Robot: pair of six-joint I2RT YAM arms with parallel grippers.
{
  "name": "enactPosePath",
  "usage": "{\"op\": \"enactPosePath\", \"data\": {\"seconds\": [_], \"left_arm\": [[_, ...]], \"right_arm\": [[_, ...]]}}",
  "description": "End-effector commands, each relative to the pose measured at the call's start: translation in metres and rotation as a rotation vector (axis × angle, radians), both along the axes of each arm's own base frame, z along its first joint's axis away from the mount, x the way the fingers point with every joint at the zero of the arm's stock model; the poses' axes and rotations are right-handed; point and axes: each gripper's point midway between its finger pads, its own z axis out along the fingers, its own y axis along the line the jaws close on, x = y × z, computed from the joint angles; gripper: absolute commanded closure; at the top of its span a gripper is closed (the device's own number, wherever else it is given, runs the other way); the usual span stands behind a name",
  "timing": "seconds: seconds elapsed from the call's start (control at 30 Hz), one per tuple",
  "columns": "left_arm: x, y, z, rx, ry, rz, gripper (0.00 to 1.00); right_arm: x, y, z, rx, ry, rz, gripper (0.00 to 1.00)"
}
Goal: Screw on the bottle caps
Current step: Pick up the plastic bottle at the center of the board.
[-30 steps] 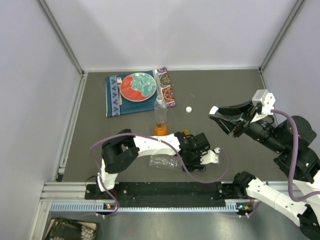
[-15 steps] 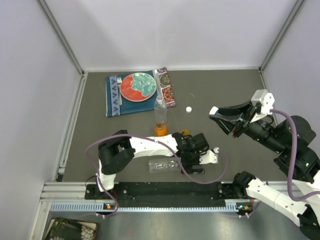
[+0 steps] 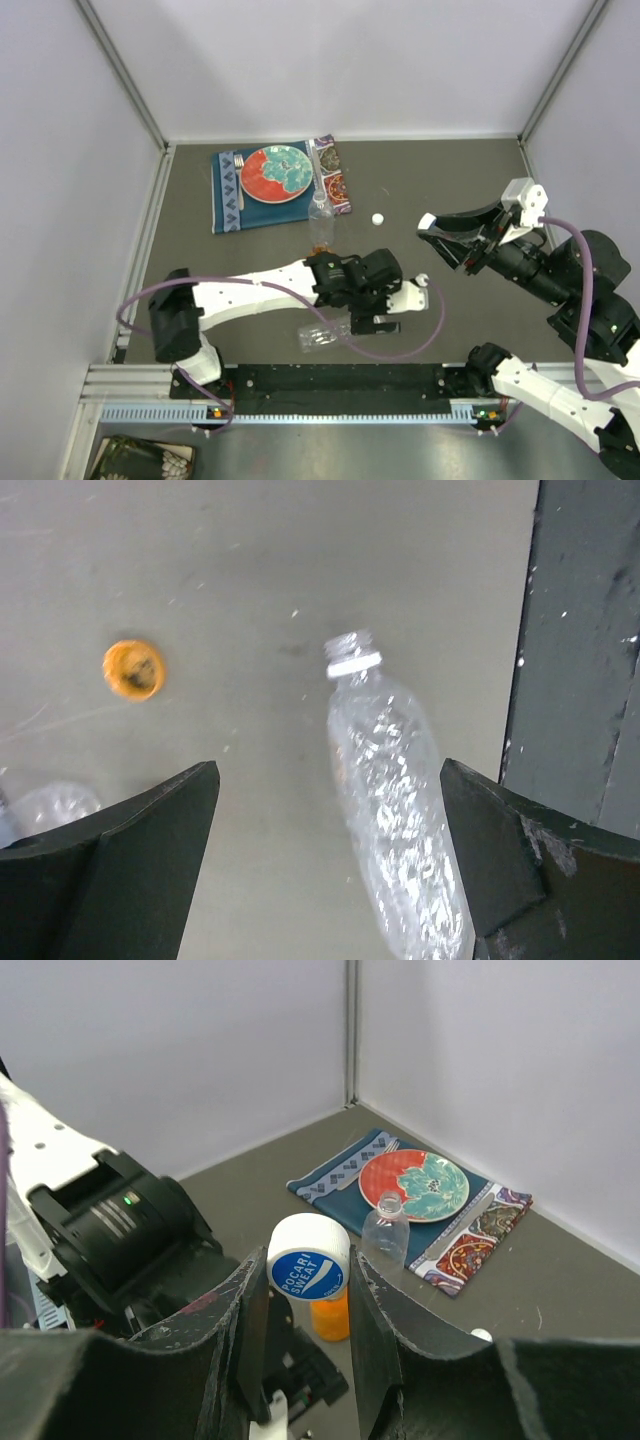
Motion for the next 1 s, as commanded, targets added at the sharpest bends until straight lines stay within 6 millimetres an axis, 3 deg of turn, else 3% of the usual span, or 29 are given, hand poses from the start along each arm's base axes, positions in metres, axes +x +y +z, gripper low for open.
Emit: {"op": "enactPosePath", "data": {"seconds": [0.0, 0.13, 0.33, 0.53, 0.97], "left_arm": [[0.015, 0.041, 0.022, 0.057, -0.062, 0.133, 0.02], [0.004, 0.068, 0.012, 0.152, 0.003, 0.21, 0.02], [-0.001, 0.098, -0.026, 0.254, 0.014, 0.292, 0.02], [-0.009, 0.107, -0.052, 0.311, 0.048, 0.283, 0.02], [-0.03, 0.106, -0.067, 0.297, 0.154, 0.216, 0.02]], "right_arm": [[-0.004, 0.001, 0.016, 0.028, -0.019, 0.015, 0.69], [-0.004, 0.004, 0.015, 0.027, -0.011, 0.028, 0.69], [-0.005, 0.006, 0.017, 0.026, -0.011, 0.043, 0.68], [-0.005, 0.007, 0.018, 0.026, -0.011, 0.045, 0.68], [0.001, 0.01, 0.013, 0.011, -0.001, 0.035, 0.69]]}}
